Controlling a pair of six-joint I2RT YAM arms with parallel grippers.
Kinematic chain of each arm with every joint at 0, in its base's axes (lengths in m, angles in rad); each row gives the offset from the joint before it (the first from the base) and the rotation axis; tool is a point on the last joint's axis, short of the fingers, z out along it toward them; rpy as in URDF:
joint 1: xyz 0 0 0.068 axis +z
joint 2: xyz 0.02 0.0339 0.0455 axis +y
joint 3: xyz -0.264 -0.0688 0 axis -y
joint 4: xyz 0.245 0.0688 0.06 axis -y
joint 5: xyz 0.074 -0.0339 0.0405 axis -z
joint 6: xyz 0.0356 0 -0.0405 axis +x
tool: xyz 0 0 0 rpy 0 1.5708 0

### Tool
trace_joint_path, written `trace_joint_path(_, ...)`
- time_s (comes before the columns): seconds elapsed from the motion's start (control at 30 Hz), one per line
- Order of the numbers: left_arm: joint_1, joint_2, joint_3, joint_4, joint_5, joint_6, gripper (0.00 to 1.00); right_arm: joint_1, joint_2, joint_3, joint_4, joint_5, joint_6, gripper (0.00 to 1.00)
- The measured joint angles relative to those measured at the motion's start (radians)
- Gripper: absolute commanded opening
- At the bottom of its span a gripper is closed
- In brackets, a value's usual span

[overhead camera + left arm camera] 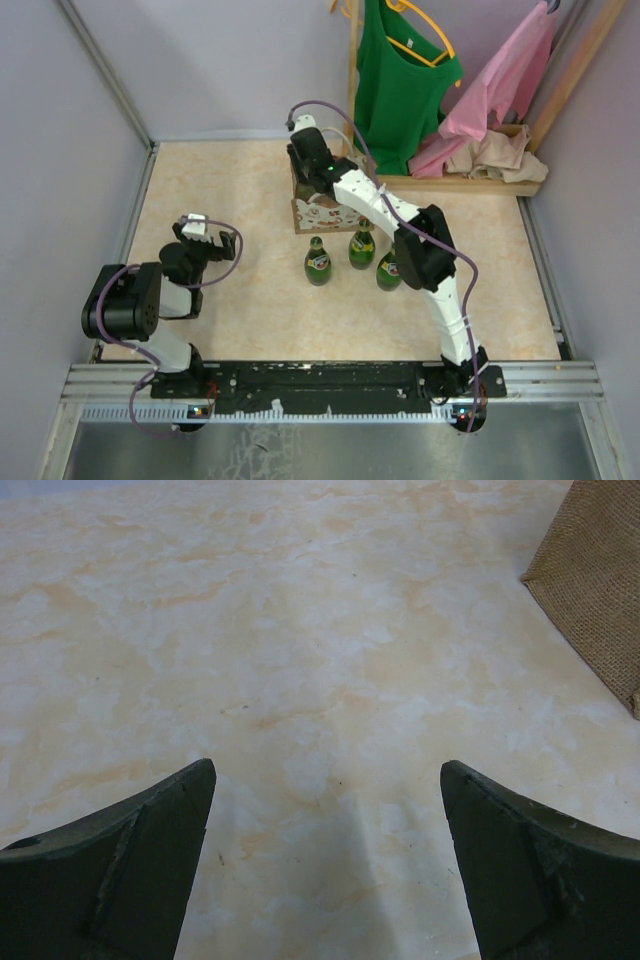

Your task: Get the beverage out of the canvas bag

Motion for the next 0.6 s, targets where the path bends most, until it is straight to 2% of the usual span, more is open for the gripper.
trace_joint_path(0.3,0.0,0.0,0.0,0.0,0.0,0.0,1.0,0.0,-0.038,-0.049,0.007,0.037,-0.036,0.0)
trace_joint_path(0.6,0.0,0.0,0.0,0.0,0.0,0.0,1.0,-0.003,-0.18,-0.173,0.027,0.056,-0.082,0.0)
